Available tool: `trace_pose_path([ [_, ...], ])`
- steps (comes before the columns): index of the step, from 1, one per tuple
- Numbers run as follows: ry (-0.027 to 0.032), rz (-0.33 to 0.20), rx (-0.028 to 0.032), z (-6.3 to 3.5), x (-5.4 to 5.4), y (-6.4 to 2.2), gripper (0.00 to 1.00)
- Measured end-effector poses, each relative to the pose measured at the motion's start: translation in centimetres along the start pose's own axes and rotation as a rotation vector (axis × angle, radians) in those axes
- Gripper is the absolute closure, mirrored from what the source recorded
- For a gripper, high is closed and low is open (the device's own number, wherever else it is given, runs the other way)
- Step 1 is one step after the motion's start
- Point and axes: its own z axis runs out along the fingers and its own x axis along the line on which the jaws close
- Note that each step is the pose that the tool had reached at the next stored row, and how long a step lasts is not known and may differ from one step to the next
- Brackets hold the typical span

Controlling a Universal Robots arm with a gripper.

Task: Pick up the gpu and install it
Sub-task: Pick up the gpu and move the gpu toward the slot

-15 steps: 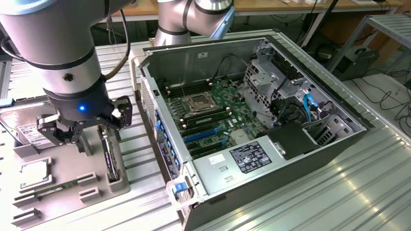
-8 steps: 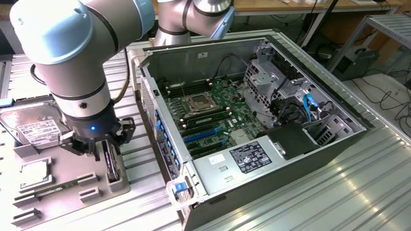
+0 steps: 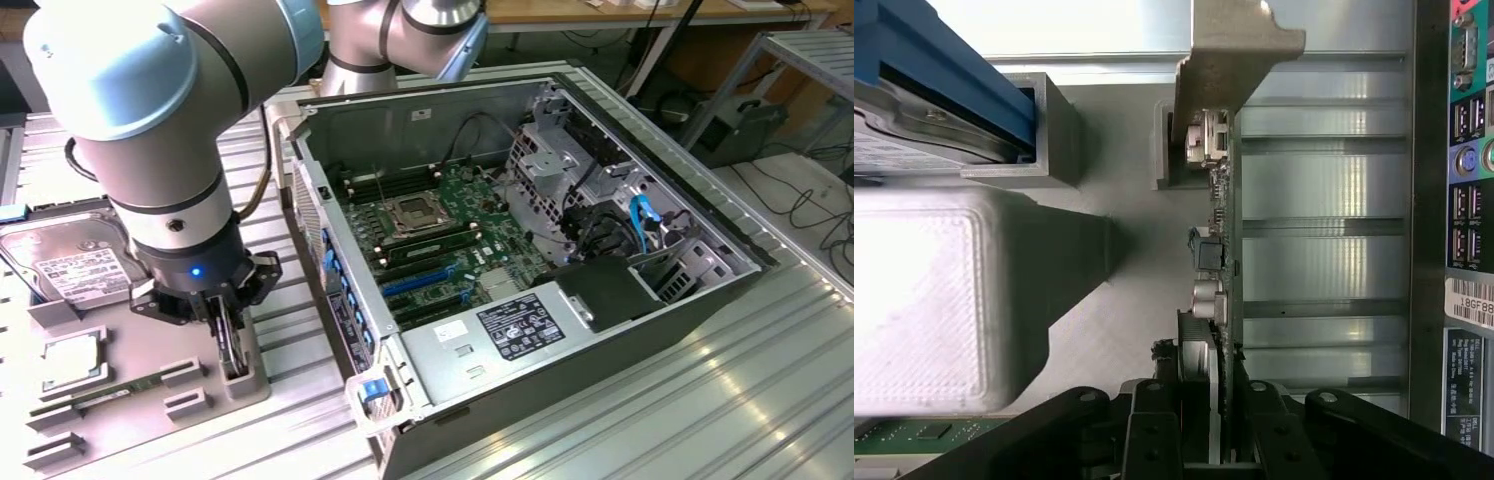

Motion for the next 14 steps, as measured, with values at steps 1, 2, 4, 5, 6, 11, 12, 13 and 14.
trace_pose_path([
  [1,0.0,0.0,0.0,0.0,0.0,0.0,0.72],
  [2,0.0,0.0,0.0,0.0,0.0,0.0,0.72],
  [4,0.0,0.0,0.0,0.0,0.0,0.0,0.72],
  [5,0.0,0.0,0.0,0.0,0.0,0.0,0.72],
  [6,-0.0001,0.0,-0.0001,-0.02,0.0,0.0,0.72],
  [11,0.0,0.0,0.0,-0.38,-0.01,0.01,0.72],
  [12,0.0,0.0,0.0,-0.45,-0.01,0.01,0.72],
  [13,-0.0001,0.0,0.0,-0.51,-0.01,0.01,0.72],
  [14,-0.0001,0.0,-0.0001,-0.55,-0.01,0.01,0.72],
])
